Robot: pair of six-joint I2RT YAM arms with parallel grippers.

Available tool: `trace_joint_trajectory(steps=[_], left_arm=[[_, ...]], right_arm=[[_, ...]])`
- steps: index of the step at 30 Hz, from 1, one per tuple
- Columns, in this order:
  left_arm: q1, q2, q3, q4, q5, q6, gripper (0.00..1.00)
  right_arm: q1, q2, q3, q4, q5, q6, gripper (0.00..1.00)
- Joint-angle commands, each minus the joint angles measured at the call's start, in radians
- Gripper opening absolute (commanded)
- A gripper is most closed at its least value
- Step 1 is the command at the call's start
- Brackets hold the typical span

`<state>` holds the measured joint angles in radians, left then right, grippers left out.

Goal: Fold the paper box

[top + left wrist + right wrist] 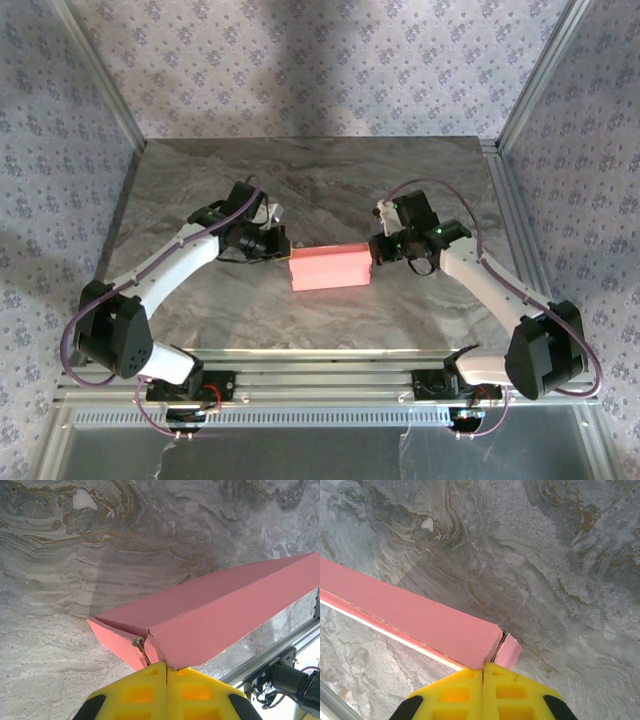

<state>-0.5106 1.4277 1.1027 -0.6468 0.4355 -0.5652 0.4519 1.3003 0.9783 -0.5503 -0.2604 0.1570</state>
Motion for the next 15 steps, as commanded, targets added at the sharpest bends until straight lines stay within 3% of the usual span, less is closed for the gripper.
trace_joint_trajectory(steps=[1,12,15], left_arm=[[-0.012,-0.025,-0.047,0.007,-0.032,0.037,0.0],[-0.046,-0.062,-0.095,0.025,-0.084,0.052,0.0],[-0.048,-0.076,-0.087,0.012,-0.096,0.042,0.12]], right_arm=[[0.024,-0.015,-0.053,-0.017,0.033,-0.019,0.0],[0.066,-0.042,-0.104,0.001,0.112,-0.031,0.0],[0.076,-0.044,-0.102,-0.003,0.127,-0.03,0.0]])
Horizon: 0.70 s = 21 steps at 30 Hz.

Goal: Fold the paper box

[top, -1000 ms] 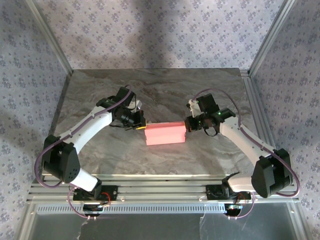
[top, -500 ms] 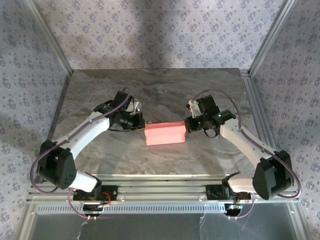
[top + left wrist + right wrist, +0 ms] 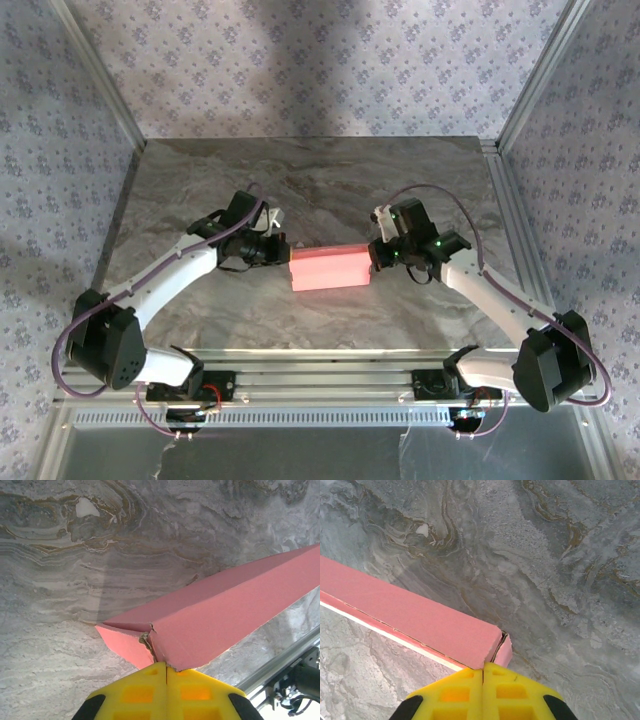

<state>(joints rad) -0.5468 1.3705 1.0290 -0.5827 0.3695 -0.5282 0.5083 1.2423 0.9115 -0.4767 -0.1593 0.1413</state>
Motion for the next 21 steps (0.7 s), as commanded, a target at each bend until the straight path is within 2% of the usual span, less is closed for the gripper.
trace_joint_trajectory(steps=[1,4,8,12,14,21], left_arm=[[-0.013,-0.027,-0.011,-0.055,-0.033,-0.003,0.16],[-0.012,-0.06,0.002,-0.066,-0.043,-0.028,0.27],[-0.013,-0.098,0.027,-0.084,-0.037,-0.085,0.36],[-0.01,-0.136,0.04,-0.089,-0.055,-0.212,0.44],[-0.008,-0.148,0.035,-0.087,-0.077,-0.347,0.48],[-0.027,-0.167,-0.029,0.025,-0.154,-0.851,0.51]], right_arm=[[0.022,0.011,-0.036,-0.077,0.027,-0.015,0.0],[0.023,0.006,-0.037,-0.079,0.033,-0.016,0.0],[0.025,0.005,-0.036,-0.08,0.032,-0.019,0.0],[0.027,0.001,-0.037,-0.079,0.032,-0.017,0.0],[0.028,-0.001,-0.037,-0.08,0.032,-0.016,0.0],[0.032,-0.002,-0.037,-0.08,0.03,-0.014,0.0]])
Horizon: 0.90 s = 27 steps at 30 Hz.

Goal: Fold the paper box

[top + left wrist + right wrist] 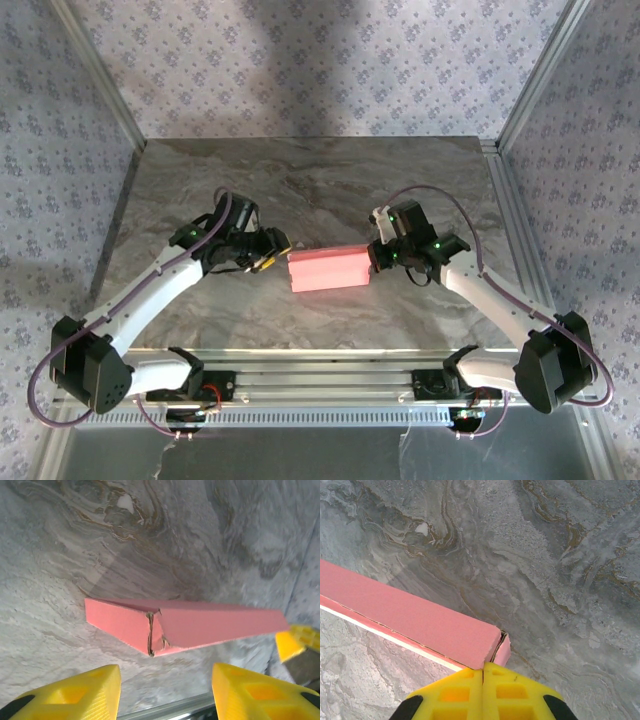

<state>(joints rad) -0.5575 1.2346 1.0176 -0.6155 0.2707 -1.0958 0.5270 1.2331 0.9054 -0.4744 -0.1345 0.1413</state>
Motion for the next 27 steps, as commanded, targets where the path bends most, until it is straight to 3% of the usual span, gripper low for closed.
trace_joint_trajectory(steps=[1,7,21,24,27], left_arm=[[-0.022,-0.035,-0.018,0.061,-0.082,-0.348,0.53],[-0.057,-0.027,-0.096,0.216,-0.094,-0.609,0.56],[-0.141,-0.045,-0.223,0.286,-0.139,-0.869,0.53],[-0.147,-0.039,-0.243,0.305,-0.156,-0.878,0.48],[-0.152,-0.037,-0.259,0.312,-0.183,-0.888,0.35]], right_arm=[[0.014,0.007,-0.031,-0.084,0.006,-0.013,0.0],[0.016,0.002,-0.028,-0.088,0.003,-0.012,0.0],[0.021,0.001,-0.028,-0.092,0.004,-0.009,0.0],[0.022,0.001,-0.028,-0.092,0.004,-0.007,0.0],[0.022,0.002,-0.028,-0.093,0.004,-0.005,0.0]])
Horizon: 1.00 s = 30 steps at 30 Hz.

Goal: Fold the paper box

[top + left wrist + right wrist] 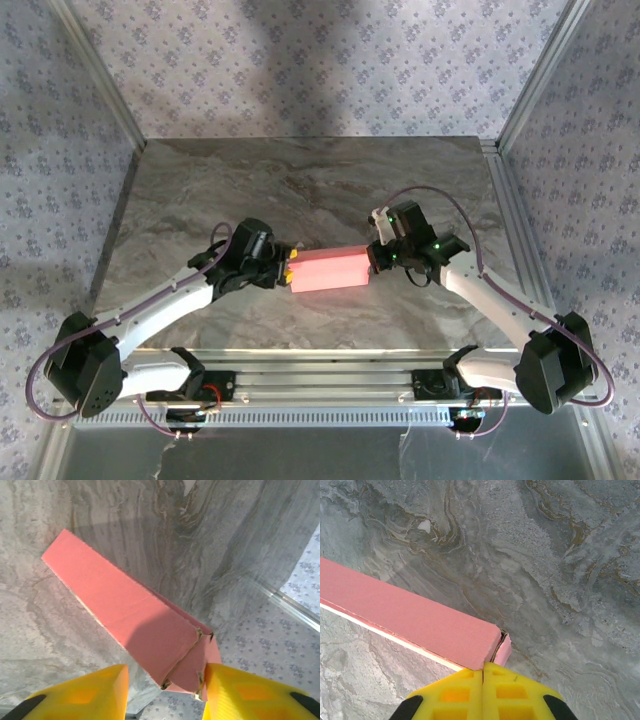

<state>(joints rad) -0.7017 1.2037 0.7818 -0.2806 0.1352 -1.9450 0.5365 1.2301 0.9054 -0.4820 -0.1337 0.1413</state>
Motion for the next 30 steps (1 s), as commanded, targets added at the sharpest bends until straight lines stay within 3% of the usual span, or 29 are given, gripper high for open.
trace_joint_trajectory(steps=[1,4,12,13,17,19,27,30], left_arm=[[-0.009,-0.008,-0.025,-0.023,-0.056,-0.043,0.29],[-0.013,-0.007,-0.038,-0.026,-0.072,-0.046,0.2],[-0.023,-0.026,-0.069,-0.021,-0.104,-0.061,0.15],[-0.025,-0.027,-0.07,-0.022,-0.106,-0.059,0.15],[-0.027,-0.028,-0.07,-0.027,-0.112,-0.053,0.13],[-0.03,-0.029,-0.072,-0.027,-0.117,-0.051,0.11],[-0.035,-0.027,-0.069,-0.025,-0.118,-0.042,0.09],[-0.039,-0.031,-0.067,-0.031,-0.12,-0.039,0.09]], right_arm=[[0.014,0.004,-0.028,-0.087,0.003,-0.005,0.0],[0.014,0.001,-0.027,-0.089,0.003,0.0,0.0],[0.015,-0.001,-0.023,-0.095,0.001,0.016,0.0],[0.015,-0.004,-0.018,-0.101,0.001,0.022,0.02],[0.012,-0.048,0.015,-0.143,-0.004,0.074,0.32],[0.006,-0.085,0.03,-0.149,-0.022,0.113,0.39],[-0.064,-0.139,0.054,-0.123,-0.142,0.349,0.53],[-0.119,-0.1,0.044,-0.07,-0.226,0.476,0.52]])
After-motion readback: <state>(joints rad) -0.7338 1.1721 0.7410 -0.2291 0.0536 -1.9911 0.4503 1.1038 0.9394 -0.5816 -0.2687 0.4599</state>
